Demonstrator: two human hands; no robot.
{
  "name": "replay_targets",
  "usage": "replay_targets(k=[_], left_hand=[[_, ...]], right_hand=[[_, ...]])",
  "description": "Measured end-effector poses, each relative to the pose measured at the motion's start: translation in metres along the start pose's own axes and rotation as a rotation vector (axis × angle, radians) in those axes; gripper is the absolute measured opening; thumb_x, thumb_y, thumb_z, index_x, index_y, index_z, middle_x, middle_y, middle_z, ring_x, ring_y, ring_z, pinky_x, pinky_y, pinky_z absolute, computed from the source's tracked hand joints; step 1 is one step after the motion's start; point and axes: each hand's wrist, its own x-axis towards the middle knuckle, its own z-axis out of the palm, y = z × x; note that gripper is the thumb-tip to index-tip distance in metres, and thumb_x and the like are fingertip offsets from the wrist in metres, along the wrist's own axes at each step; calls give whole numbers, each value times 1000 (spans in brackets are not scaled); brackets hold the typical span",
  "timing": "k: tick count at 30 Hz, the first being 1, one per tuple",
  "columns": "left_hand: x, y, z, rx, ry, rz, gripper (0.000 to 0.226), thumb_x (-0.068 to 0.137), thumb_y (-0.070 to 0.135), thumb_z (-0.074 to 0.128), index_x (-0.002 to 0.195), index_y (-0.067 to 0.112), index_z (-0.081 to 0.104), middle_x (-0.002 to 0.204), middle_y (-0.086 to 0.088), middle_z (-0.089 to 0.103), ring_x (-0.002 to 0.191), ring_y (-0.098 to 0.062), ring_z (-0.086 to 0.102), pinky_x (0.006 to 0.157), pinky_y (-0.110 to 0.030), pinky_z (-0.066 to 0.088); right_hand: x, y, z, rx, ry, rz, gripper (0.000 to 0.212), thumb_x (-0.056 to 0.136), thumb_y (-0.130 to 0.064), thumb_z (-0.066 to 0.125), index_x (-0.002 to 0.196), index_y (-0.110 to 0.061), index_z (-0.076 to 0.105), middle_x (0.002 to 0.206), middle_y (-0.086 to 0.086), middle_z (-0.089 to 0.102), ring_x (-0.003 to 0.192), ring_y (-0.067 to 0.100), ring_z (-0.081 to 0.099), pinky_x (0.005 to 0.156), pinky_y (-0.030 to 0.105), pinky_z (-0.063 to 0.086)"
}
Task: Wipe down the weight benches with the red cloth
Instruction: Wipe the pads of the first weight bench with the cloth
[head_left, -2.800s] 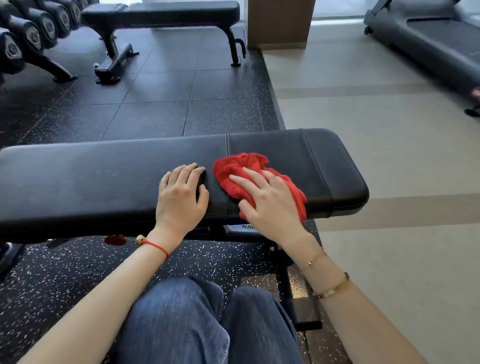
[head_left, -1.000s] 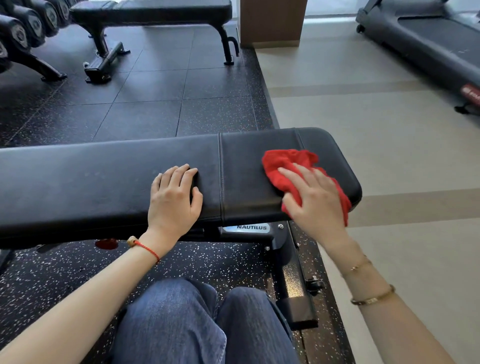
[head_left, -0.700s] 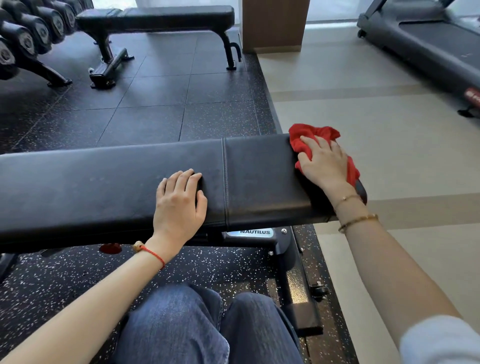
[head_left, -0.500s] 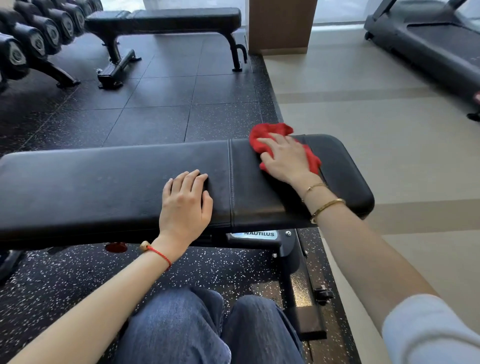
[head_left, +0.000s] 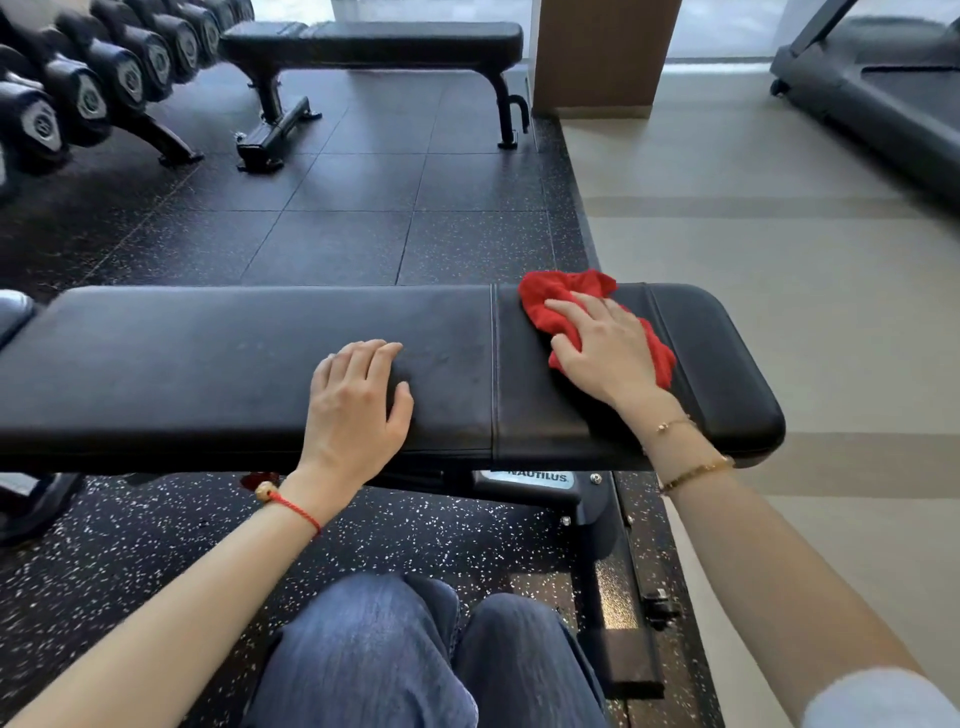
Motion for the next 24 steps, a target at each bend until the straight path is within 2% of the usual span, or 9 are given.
replay_targets(k=[3,7,10,15,20,22,24], left_hand=[[0,-5,1,7,-26,-25,48,91,33,44,132,11,56,135,-8,58,129,-29,50,113,-47,34],[-1,-6,6,-13,-3,-47,47,89,34,44,128,12,59,133,-7,58,127,-28,50,111,-46,35],[-1,-6,7,-15,8,-38,47,89,33,44,128,12,60,133,-7,59,127,-28,51,111,-47,36],[-3,-4,6,-10,-9,-35,51,90,34,39,128,8,59,134,-11,59,127,-32,51,111,-51,37],[-2,2,4,8,-33,-58,51,90,35,38,128,7,59,133,-12,58,127,-33,50,112,-51,36],[-2,2,3,10,-38,-62,49,90,33,41,129,8,59,134,-12,58,127,-32,50,112,-50,35],[-2,2,3,11,-40,-65,50,90,33,41,129,8,59,134,-11,58,128,-32,50,112,-50,35]], right_hand=[[12,-28,9,-43,-15,-3,48,92,-39,46,140,-31,48,151,-2,41,133,28,41,113,40,29],[-23,-65,15,-5,-57,-221,48,90,-39,47,138,-34,50,150,-5,43,131,26,42,111,39,29],[-66,-62,11,64,-39,-333,49,86,-40,46,135,-37,53,147,-9,46,133,24,40,115,38,25],[-64,-23,0,64,12,-225,52,86,-42,44,138,-39,49,148,-10,46,135,19,41,116,36,25],[5,-10,5,-34,-37,27,51,95,-39,42,146,-33,40,156,-1,36,137,29,35,118,41,22],[22,-31,12,-27,-79,30,51,96,-40,39,147,-33,37,159,-1,30,140,31,30,119,43,19],[23,-62,19,-3,-112,-70,50,96,-40,40,145,-35,40,159,-2,29,141,30,30,119,42,20]])
